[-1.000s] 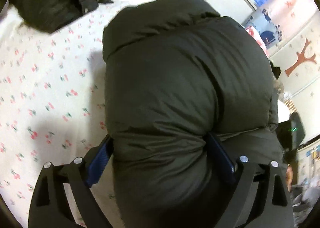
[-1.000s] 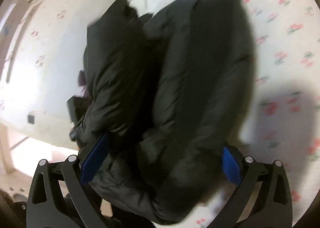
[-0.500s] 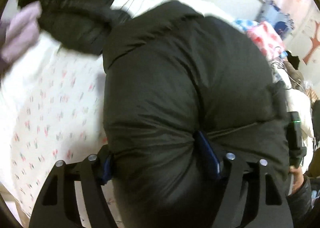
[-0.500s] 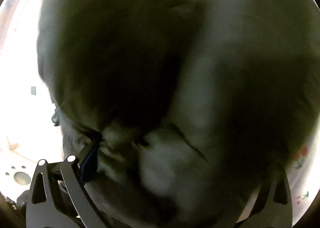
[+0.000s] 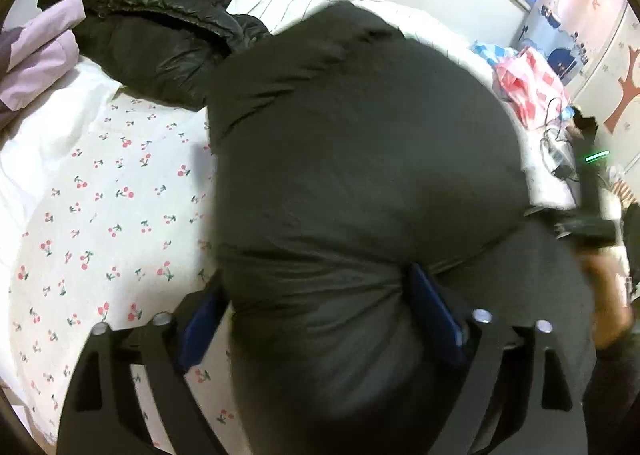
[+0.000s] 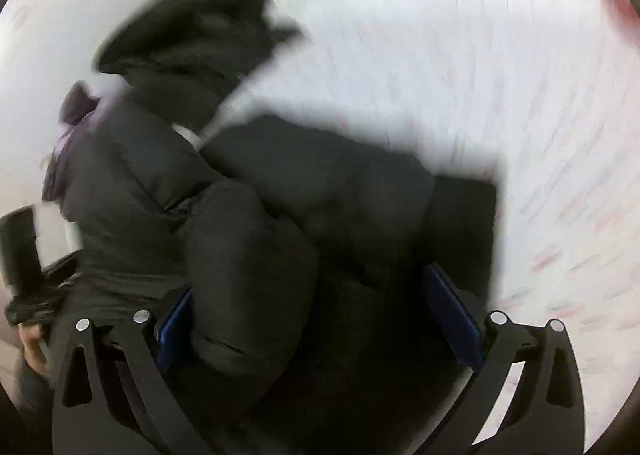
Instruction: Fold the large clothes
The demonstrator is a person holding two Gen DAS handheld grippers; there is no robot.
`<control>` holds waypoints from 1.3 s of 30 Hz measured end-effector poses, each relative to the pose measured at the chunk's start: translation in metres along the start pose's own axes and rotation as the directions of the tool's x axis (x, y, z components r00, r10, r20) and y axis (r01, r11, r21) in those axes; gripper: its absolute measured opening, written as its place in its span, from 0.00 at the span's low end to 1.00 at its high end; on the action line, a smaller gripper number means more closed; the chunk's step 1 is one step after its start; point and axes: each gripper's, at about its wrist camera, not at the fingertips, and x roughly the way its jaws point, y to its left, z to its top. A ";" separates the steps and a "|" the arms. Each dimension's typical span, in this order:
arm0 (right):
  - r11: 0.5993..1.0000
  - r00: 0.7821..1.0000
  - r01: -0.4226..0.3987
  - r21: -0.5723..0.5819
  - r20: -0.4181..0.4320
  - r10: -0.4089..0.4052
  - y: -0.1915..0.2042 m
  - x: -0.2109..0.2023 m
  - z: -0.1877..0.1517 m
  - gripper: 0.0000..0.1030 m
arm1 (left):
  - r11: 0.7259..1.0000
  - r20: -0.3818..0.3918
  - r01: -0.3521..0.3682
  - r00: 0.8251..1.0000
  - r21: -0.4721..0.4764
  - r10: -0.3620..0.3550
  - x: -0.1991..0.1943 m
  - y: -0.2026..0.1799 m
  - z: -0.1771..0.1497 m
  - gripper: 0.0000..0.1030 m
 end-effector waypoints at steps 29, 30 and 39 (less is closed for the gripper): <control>0.873 0.874 -0.476 0.106 -0.056 0.483 0.036 0.001 -0.016 0.94 | 0.967 0.047 0.213 0.977 -0.144 -0.208 -0.013 0.054 -0.002 0.85; 0.821 0.816 -0.566 0.080 -0.092 0.571 0.055 0.005 -0.019 0.94 | 0.970 0.045 0.200 0.980 -0.142 -0.195 -0.015 0.054 -0.001 0.85; 0.998 1.000 -0.004 -0.065 0.029 0.006 0.020 -0.050 -0.041 0.94 | 0.970 0.011 0.222 0.975 -0.100 -0.222 -0.005 0.050 0.002 0.85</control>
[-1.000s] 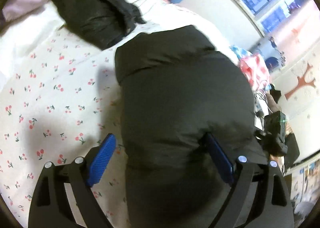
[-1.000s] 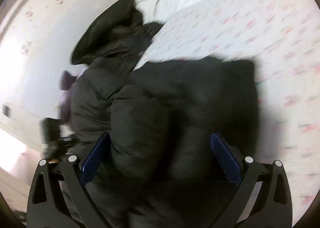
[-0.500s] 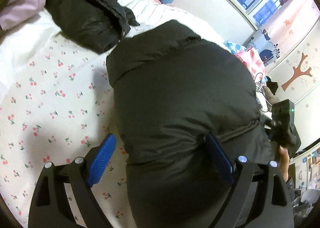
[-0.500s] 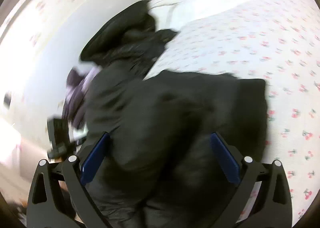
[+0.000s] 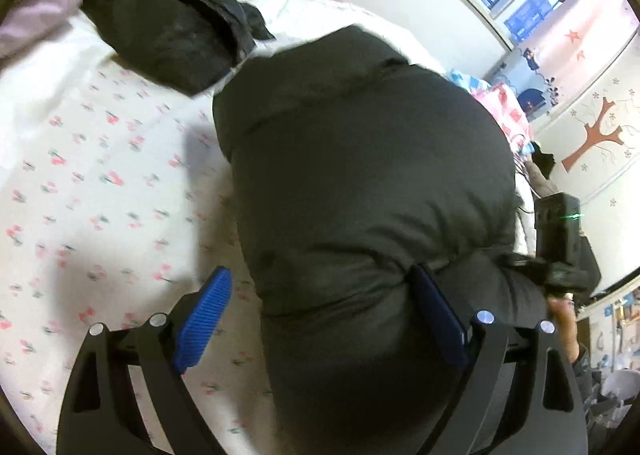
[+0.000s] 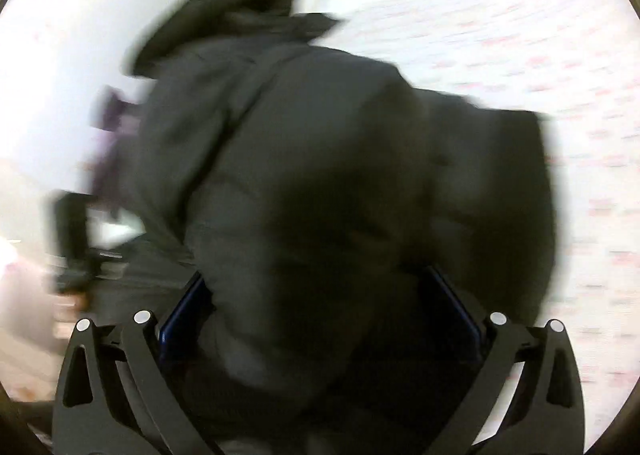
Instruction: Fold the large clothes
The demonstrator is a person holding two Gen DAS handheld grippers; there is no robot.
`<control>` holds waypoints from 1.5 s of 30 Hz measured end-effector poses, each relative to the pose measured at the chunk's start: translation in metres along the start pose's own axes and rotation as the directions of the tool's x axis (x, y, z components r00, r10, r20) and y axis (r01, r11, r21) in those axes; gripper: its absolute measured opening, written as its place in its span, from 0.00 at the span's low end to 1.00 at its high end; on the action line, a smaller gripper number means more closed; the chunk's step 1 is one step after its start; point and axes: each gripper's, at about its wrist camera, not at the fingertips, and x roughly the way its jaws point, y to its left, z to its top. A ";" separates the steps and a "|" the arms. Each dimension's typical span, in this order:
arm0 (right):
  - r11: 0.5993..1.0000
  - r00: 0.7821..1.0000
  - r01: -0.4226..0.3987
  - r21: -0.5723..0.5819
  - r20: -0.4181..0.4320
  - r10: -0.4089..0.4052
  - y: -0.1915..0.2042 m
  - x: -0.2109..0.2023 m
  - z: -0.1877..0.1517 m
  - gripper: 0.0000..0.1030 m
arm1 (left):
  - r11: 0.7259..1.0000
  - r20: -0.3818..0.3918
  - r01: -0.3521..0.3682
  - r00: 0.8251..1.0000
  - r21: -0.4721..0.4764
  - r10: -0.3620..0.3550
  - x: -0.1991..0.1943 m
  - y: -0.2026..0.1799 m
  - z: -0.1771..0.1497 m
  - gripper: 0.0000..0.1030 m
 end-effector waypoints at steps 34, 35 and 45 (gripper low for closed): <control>0.997 0.963 -0.081 -0.013 0.258 0.082 0.072 -0.051 -0.012 0.94 | 0.998 0.085 -0.048 0.995 -0.048 0.052 -0.065 0.051 -0.002 0.87; 0.992 0.944 -0.090 -0.088 0.309 0.113 0.092 -0.064 0.001 0.94 | 0.998 0.128 -0.040 0.991 -0.039 0.045 -0.077 0.046 0.005 0.87; 0.990 0.997 -0.049 0.130 0.073 0.039 0.019 0.062 0.038 0.94 | 0.997 0.005 -0.062 0.998 0.045 0.062 0.021 0.036 0.043 0.87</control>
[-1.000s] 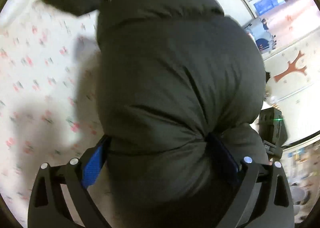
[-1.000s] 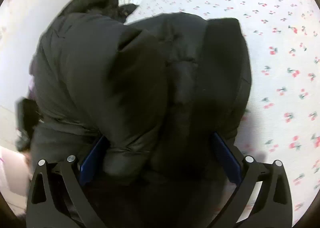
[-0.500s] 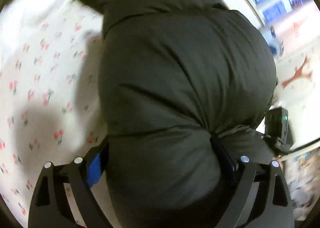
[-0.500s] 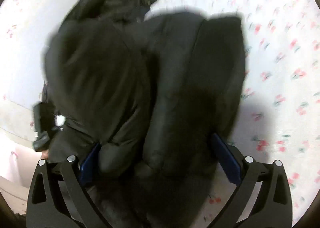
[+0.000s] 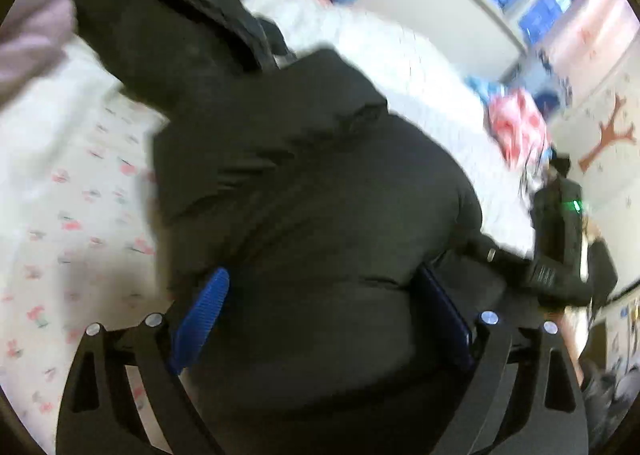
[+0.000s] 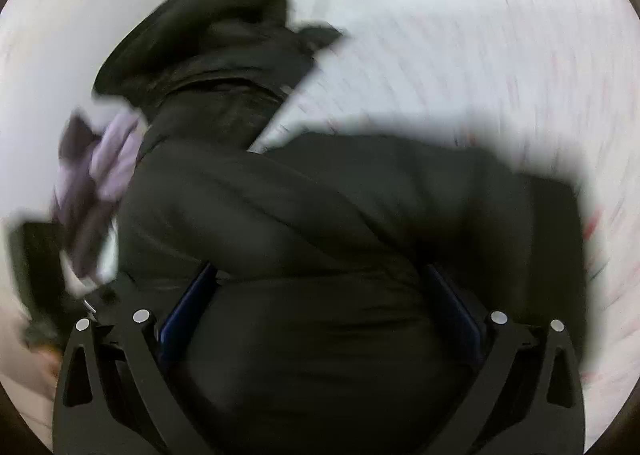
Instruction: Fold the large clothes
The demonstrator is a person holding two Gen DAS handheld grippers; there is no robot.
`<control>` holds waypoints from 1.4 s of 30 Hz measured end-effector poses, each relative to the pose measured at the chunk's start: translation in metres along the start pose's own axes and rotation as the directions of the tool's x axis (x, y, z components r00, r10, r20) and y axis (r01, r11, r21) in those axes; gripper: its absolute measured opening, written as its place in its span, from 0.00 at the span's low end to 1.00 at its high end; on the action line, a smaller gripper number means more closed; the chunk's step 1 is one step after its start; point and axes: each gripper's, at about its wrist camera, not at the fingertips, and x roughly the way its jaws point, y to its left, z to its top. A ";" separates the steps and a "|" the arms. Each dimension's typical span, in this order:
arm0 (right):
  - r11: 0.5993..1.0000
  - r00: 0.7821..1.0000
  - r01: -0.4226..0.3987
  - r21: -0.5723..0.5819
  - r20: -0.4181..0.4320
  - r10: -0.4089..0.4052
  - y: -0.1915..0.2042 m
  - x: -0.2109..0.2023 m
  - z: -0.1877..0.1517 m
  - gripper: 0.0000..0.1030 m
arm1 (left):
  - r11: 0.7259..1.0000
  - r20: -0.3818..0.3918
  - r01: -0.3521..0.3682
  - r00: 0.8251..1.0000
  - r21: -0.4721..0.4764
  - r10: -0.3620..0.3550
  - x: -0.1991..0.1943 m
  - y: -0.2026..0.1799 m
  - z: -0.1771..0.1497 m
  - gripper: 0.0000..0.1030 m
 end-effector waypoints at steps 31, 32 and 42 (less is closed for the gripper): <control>0.996 0.992 0.077 0.051 0.092 -0.081 0.014 -0.108 -0.109 0.93 | 0.986 0.071 0.061 0.996 -0.155 -0.051 -0.095 0.035 -0.091 0.92; 0.994 0.994 0.070 0.083 0.079 -0.076 0.007 -0.101 -0.105 0.93 | 0.976 0.060 0.101 0.994 -0.193 -0.091 -0.087 0.046 -0.087 0.92; 0.974 0.996 -0.089 0.210 0.044 0.082 0.007 -0.021 -0.100 0.94 | 0.977 -0.076 0.179 0.979 -0.116 -0.189 -0.026 0.016 -0.084 0.86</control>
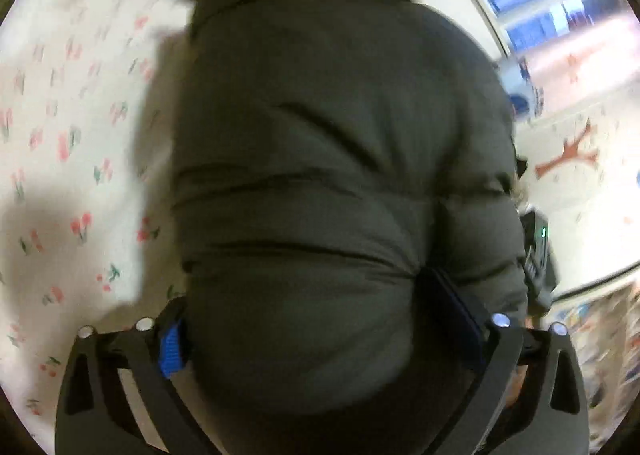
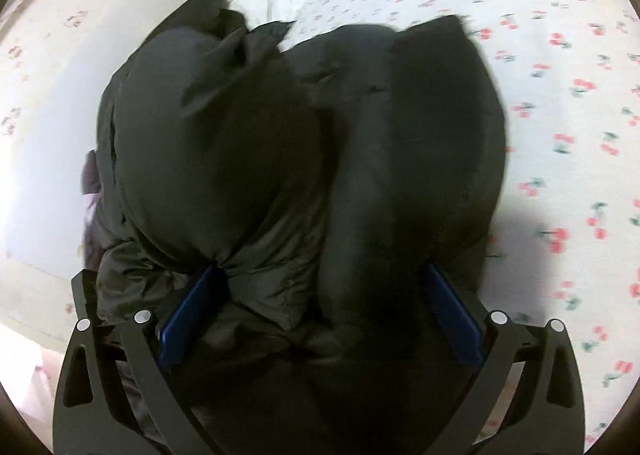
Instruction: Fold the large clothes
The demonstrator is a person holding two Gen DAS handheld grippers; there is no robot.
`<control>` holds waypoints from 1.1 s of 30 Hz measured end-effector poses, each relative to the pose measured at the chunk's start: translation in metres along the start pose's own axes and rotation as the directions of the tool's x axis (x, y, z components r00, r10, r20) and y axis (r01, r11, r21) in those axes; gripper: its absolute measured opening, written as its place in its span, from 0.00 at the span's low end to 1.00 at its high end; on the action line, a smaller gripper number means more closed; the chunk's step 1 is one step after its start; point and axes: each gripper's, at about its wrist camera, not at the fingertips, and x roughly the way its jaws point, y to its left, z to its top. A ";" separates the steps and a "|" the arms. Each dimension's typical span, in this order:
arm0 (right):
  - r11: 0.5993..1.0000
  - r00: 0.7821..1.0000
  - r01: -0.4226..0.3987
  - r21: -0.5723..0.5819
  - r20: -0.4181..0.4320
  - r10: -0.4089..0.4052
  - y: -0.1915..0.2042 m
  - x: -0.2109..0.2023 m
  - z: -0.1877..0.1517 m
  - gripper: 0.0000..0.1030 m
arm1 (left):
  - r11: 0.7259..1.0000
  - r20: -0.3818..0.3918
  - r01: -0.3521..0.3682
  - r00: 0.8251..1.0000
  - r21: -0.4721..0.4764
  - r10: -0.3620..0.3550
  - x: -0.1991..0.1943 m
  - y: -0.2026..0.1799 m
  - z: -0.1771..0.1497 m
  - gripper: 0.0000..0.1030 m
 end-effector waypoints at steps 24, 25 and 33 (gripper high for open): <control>0.863 0.973 0.141 -0.486 0.227 -0.032 0.202 0.016 0.009 0.94 | 0.779 0.411 -0.621 0.735 0.086 0.540 -0.080 -0.016 -0.013 0.89; 0.872 0.973 0.183 -0.455 0.211 -0.095 0.199 0.038 0.015 0.94 | 0.770 0.408 -0.631 0.730 0.093 0.549 -0.076 -0.017 -0.012 0.89; 0.925 0.979 0.156 -0.347 0.180 -0.098 0.147 0.039 -0.010 0.94 | 0.734 0.414 -0.665 0.712 0.136 0.568 -0.072 -0.034 -0.021 0.91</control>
